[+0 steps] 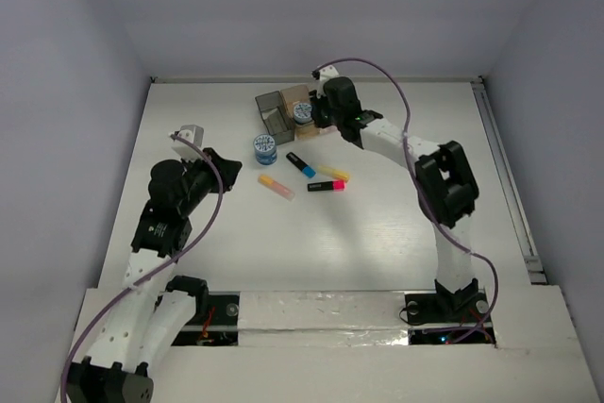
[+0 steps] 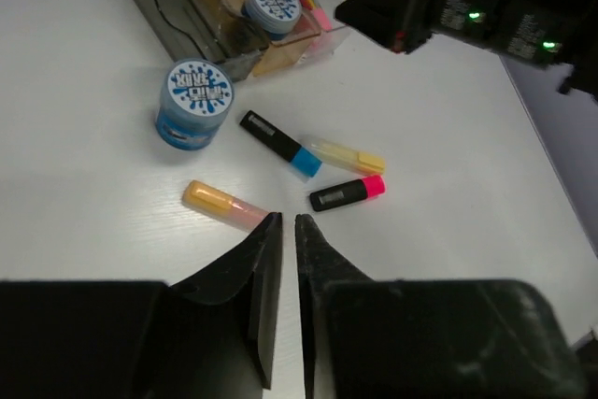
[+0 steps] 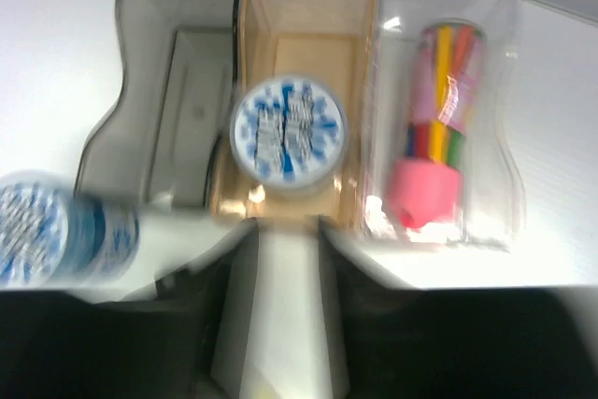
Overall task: Sort the stationery into containers
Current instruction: Place the stationery in the storage box, then pick up the stationery from the center of the board.
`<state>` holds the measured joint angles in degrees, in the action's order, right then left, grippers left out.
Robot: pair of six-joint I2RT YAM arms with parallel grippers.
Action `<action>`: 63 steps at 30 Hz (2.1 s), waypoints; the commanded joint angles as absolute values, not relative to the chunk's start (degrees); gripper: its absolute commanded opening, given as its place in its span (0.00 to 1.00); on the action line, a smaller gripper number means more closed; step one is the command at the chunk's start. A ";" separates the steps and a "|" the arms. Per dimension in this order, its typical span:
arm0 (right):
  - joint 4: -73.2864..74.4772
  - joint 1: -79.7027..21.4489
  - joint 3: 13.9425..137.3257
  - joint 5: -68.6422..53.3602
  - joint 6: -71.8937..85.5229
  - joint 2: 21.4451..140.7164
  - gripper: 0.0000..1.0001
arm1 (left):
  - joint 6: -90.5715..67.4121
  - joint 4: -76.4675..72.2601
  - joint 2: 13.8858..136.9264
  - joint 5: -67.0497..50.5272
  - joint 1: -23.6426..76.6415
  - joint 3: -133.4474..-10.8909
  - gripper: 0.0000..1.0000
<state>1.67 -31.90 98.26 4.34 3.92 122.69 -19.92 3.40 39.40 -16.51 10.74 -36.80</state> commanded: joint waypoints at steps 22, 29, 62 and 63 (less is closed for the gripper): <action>-11.60 -32.08 45.01 -3.68 21.88 66.10 0.81 | -22.07 -3.08 82.51 22.50 29.18 -55.70 0.68; -11.69 -32.08 44.03 -7.82 22.50 65.48 0.81 | -17.67 -2.02 92.72 22.33 29.18 -60.64 0.75; -12.22 -32.08 43.86 -8.79 23.55 67.15 0.81 | -17.93 -0.09 95.99 23.91 27.51 -65.84 0.20; -12.22 -32.08 43.94 -8.70 23.55 67.06 0.81 | -18.45 -0.09 92.41 23.38 27.51 -65.40 0.18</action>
